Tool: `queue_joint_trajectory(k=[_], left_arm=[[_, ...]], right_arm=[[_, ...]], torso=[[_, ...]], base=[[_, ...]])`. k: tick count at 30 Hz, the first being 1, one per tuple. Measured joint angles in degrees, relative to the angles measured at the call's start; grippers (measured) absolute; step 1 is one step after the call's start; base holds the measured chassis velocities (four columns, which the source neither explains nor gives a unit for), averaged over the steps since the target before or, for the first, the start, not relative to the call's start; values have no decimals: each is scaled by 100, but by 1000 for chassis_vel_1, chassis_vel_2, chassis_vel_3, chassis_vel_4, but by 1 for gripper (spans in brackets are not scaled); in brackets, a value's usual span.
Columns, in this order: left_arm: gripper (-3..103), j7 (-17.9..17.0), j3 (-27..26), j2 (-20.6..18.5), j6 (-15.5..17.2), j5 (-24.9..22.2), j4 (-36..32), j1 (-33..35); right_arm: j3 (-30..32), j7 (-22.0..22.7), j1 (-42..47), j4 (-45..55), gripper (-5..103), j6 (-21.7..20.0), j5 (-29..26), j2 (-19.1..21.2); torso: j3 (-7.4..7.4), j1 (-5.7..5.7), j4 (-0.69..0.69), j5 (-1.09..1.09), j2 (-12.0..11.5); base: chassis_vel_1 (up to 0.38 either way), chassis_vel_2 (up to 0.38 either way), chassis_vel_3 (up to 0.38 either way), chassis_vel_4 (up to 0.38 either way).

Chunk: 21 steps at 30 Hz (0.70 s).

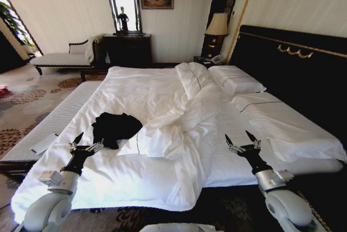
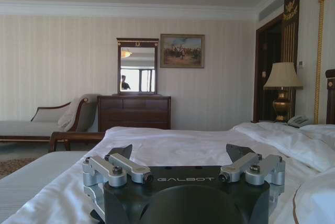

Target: Fold the clothes on the bed.

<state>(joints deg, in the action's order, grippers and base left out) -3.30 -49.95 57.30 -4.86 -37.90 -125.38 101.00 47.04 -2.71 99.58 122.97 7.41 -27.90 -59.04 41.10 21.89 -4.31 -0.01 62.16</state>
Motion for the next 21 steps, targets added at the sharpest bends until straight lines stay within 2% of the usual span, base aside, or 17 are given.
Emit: queue_joint_trajectory(k=[12, 21], left_arm=[[100, -18, 9, 17, 13, 11, 23, -11], [100, -39, 25, 12, 41, 22, 15, -41]], right_arm=[[-15, 3, 2, -6, 100, 4, 4, -2], [-21, 4, 3, -9, 100, 22, 9, -15]], torso=[[0, 0, 1, 0, 0], [0, -1, 0, 0, 0]], base=[[149, 160, -154, -149], [63, 100, -79, -105]])
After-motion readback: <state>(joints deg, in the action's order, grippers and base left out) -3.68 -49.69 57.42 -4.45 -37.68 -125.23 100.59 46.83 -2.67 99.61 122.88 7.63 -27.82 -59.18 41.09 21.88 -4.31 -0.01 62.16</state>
